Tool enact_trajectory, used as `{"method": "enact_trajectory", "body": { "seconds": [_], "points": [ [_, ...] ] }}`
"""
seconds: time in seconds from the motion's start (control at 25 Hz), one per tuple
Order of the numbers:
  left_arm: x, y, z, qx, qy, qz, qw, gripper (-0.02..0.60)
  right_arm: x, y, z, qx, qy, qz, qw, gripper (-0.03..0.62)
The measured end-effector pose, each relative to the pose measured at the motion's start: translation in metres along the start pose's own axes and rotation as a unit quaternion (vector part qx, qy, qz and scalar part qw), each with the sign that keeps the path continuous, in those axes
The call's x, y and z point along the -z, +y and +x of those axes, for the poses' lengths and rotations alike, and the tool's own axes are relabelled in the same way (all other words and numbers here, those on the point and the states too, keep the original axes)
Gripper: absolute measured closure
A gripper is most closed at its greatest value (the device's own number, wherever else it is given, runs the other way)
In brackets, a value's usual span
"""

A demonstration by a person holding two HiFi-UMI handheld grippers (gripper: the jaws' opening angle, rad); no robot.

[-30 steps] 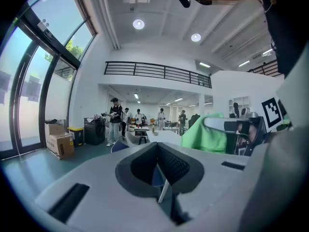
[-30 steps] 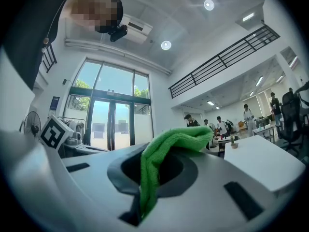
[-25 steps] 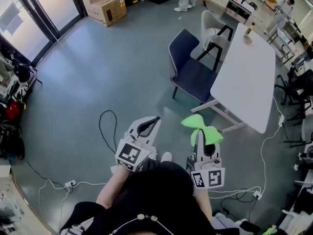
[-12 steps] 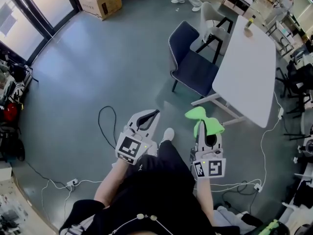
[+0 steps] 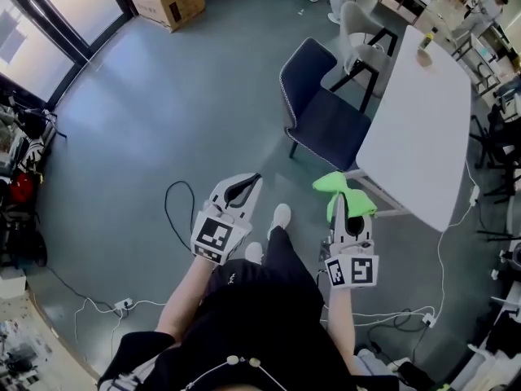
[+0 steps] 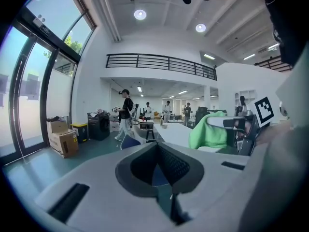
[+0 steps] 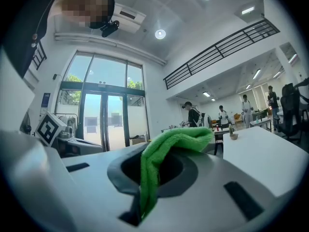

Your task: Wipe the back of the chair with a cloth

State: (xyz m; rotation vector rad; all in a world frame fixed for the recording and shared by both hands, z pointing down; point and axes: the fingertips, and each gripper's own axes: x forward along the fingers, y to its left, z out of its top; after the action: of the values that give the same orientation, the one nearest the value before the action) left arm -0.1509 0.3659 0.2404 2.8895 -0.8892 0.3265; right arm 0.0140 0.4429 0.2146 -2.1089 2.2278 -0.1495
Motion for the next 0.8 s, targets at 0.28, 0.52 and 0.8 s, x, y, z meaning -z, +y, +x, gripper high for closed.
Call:
{"method": "enact_trajectory", "body": {
  "seconds": [0.28, 0.52, 0.8],
  "points": [
    [-0.003, 0.041, 0.063, -0.020, 0.026, -0.002, 0.9995, 0.583, 0.016, -0.055, 0.065, -0.005, 0.025, 0.005, 1.000, 0.572],
    [-0.008, 0.059, 0.102, -0.028, 0.035, -0.005, 0.9990, 0.583, 0.041, -0.091, 0.116, -0.014, 0.056, 0.018, 0.998, 0.572],
    [-0.006, 0.088, 0.142, -0.029, 0.040, -0.033, 0.9983, 0.583, 0.101, -0.109, 0.175, -0.025, 0.124, 0.020, 0.992, 0.574]
  ]
}}
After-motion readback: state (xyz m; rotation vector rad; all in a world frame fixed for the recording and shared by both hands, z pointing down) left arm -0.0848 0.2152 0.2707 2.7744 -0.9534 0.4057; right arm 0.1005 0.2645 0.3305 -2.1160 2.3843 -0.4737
